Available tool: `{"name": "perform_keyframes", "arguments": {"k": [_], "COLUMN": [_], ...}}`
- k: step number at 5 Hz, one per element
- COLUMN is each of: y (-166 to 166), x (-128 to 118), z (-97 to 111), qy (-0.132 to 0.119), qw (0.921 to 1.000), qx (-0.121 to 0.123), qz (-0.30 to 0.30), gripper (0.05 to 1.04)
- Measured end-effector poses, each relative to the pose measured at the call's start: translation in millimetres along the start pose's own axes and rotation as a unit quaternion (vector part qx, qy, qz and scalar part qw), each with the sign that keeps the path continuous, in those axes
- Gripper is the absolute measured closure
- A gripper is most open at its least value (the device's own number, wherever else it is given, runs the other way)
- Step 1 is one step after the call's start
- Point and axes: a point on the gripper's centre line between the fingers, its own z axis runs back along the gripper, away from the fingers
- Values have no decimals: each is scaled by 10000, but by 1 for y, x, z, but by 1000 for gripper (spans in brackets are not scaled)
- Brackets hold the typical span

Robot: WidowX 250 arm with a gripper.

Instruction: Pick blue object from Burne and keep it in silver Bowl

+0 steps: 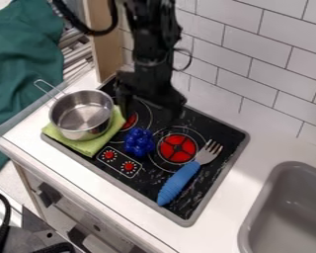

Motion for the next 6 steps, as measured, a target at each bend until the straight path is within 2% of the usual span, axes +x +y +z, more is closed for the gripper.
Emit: {"name": "perform_keyframes", "arguments": {"k": [1, 2, 3, 4, 5, 6], "y": [6, 14, 20, 28, 30, 34], "x": [-9, -10, 0, 10, 14, 12], "z": [-21, -46, -56, -64, -64, -64], "qy": [21, 37, -154, -165, -168, -109], "qw": [10000, 9998, 9995, 9993, 9995, 9998], "qx": [-2, -203, -281, -325, -264, -158], "qz": [72, 6, 10, 63, 39, 84], "gripper": [78, 79, 79, 79, 133, 243]}}
